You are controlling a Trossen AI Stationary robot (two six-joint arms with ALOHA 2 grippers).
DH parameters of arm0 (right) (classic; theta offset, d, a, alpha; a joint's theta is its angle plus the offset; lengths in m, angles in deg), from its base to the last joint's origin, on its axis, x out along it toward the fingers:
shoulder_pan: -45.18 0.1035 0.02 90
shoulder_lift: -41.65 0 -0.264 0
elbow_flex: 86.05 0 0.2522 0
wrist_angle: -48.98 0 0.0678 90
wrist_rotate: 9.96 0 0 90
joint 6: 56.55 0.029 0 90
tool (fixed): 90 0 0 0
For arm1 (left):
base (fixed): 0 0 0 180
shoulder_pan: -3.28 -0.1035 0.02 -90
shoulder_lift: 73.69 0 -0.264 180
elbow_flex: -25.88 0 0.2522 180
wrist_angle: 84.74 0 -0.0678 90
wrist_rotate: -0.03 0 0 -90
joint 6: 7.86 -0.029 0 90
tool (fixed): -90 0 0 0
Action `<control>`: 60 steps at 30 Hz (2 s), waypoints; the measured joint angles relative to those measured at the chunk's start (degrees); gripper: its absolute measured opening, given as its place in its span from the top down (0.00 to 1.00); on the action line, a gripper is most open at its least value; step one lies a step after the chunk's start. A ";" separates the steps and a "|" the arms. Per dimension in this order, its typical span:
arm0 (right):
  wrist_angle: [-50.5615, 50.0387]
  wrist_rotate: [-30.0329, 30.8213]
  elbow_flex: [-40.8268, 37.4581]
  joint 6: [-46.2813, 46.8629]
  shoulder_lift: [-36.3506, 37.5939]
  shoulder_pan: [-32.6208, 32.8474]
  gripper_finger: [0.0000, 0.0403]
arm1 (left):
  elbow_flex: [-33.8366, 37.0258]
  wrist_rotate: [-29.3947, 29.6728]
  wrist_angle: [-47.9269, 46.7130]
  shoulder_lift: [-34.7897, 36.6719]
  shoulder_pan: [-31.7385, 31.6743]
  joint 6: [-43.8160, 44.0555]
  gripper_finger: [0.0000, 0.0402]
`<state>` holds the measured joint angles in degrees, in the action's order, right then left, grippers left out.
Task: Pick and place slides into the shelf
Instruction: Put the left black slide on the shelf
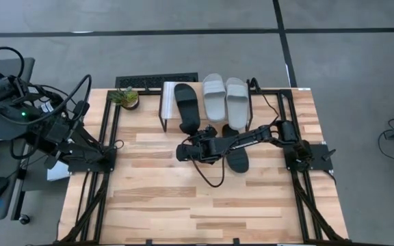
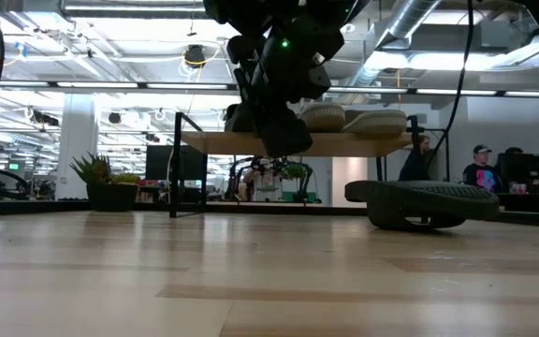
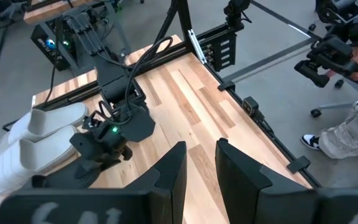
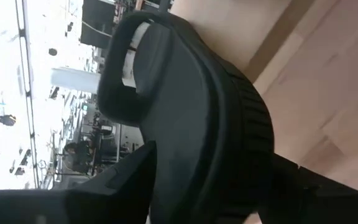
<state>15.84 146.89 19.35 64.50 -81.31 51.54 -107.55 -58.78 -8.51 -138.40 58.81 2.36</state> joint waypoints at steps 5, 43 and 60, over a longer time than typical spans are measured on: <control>-0.58 -0.82 0.00 -0.80 -0.02 0.30 0.43 | 0.01 0.00 -0.01 -0.01 0.00 -0.01 0.81; -5.78 -0.99 -0.02 -2.56 4.26 2.62 0.43 | 0.00 0.01 -0.01 -0.01 0.01 -0.04 0.81; -5.91 -1.03 -0.02 -2.52 4.26 5.41 0.43 | 0.00 0.01 -0.01 -0.01 0.02 -0.06 0.81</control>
<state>9.94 145.86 19.33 61.98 -77.04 56.95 -107.55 -58.77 -8.52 -138.41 58.83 2.31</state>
